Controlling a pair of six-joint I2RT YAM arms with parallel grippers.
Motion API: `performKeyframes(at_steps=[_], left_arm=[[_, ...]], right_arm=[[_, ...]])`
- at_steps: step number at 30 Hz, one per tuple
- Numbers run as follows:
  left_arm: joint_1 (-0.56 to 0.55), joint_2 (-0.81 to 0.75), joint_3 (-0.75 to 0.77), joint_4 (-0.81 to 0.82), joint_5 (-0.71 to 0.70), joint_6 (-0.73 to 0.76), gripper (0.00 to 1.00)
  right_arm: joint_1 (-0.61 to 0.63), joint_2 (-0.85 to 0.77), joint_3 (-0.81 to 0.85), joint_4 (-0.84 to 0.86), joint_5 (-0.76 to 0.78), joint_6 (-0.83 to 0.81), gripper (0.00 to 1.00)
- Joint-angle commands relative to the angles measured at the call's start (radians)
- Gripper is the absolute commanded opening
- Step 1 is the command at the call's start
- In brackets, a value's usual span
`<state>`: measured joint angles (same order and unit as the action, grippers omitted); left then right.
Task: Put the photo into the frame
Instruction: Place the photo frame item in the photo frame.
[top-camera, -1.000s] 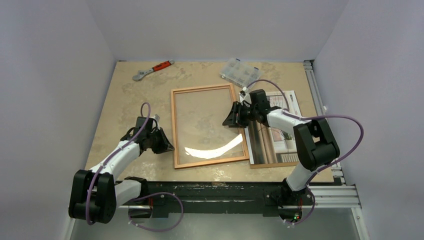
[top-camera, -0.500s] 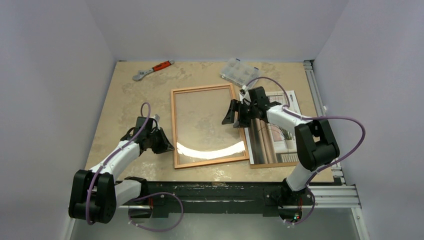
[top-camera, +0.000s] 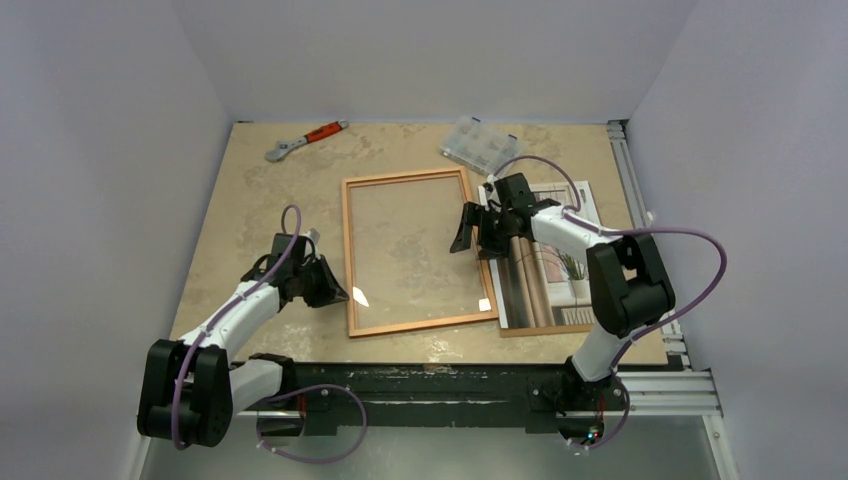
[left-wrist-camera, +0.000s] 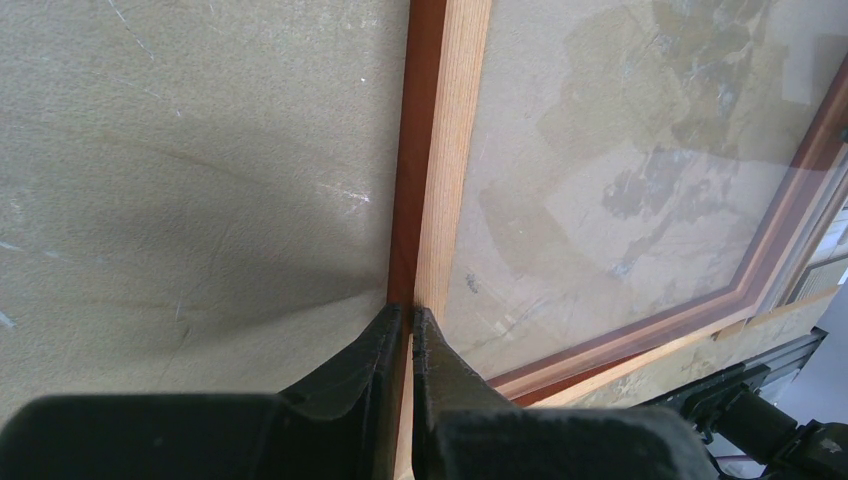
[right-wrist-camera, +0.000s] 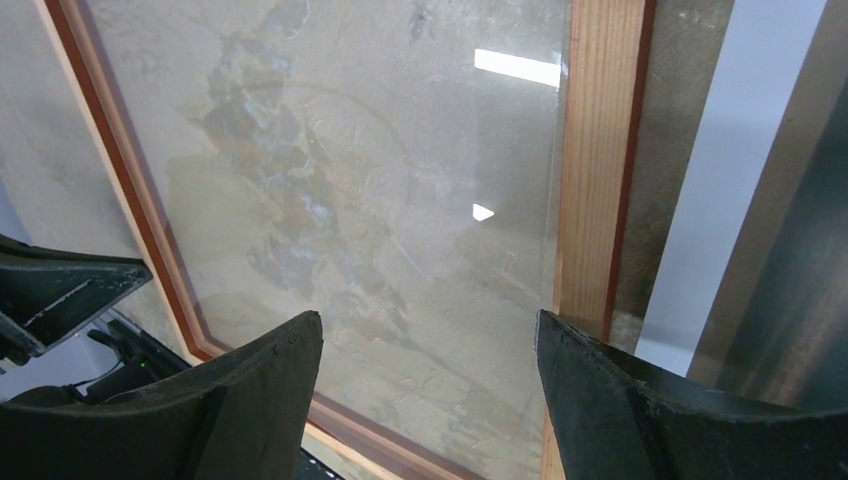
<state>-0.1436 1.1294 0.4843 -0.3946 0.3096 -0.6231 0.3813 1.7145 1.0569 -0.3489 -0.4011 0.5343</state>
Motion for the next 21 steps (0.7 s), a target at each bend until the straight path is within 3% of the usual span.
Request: performKeyframes(at_steps=[1, 14, 21], left_arm=[[0.009, 0.011, -0.006, -0.024, -0.068, 0.047, 0.06], [0.009, 0.010, -0.007, -0.025, -0.069, 0.047, 0.06], [0.009, 0.010, -0.006, -0.026, -0.067, 0.050, 0.12]], right_arm=[[0.007, -0.030, 0.046, -0.026, 0.050, -0.019, 0.77], [0.006, -0.140, 0.063, -0.104, 0.199, -0.027, 0.81], [-0.038, -0.188, 0.021, -0.113, 0.262, -0.011, 0.80]])
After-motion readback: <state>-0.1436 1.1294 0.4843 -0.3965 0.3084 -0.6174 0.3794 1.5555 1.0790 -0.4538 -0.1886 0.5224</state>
